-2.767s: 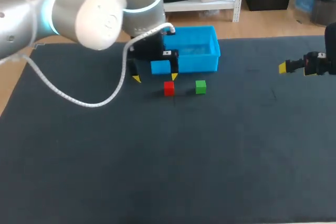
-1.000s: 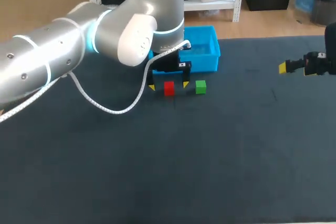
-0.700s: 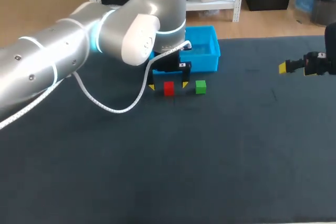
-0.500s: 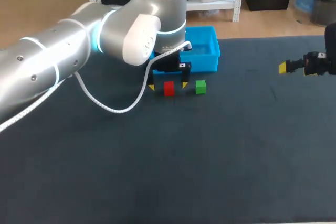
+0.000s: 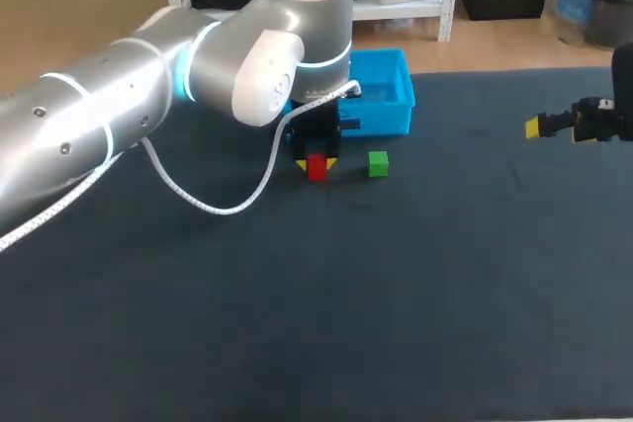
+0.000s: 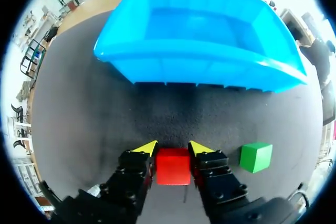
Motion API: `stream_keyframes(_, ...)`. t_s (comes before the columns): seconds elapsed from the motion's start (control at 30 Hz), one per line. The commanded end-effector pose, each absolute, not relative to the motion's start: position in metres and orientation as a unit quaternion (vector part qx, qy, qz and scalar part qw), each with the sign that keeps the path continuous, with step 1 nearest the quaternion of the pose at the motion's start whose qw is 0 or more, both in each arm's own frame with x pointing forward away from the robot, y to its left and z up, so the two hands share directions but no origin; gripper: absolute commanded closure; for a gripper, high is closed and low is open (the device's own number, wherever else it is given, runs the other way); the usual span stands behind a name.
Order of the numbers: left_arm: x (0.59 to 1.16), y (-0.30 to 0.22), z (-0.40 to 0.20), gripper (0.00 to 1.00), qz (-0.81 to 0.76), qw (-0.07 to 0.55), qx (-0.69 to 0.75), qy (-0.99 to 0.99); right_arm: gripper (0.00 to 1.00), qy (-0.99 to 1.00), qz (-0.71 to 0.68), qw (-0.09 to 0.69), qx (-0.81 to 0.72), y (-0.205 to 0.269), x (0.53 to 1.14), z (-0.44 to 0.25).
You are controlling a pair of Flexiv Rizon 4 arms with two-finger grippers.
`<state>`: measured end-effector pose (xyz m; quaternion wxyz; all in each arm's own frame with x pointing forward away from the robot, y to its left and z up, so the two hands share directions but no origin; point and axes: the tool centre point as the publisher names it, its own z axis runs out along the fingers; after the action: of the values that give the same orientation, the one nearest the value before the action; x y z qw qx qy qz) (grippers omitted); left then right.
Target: Use the left arm to pick the red cube and place it into the blue plastic box first, then use the right arm to grasp the green cube and put it into the same blue plastic box after the first action is fully finished.
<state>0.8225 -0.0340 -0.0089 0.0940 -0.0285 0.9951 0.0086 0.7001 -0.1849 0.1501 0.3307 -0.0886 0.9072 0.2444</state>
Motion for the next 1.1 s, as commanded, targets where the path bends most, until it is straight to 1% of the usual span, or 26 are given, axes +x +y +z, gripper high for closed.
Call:
stream_keyframes(0.03, 0.822, -0.032, -0.007, 1.00, 0.008, 0.095, -0.029, 0.995, 0.00, 0.907, 0.244, 0.330, -0.089, -0.185, 0.700, 0.150)
stream_keyframes(0.47, 0.815, -0.024, 0.020, 1.00, 0.002, 0.113, -0.022, 0.993, 0.00, 0.907, 0.244, 0.330, -0.089, -0.185, 0.700, 0.150)
stream_keyframes(0.8, 0.808, -0.013, 0.068, 1.00, -0.024, 0.150, -0.018, 0.988, 0.00, 0.907, 0.244, 0.330, -0.089, -0.185, 0.700, 0.150)
stream_keyframes(1.1, 0.791, 0.000, 0.111, 1.00, -0.051, 0.185, -0.009, 0.981, 0.00, 0.907, 0.244, 0.330, -0.089, -0.185, 0.700, 0.150)
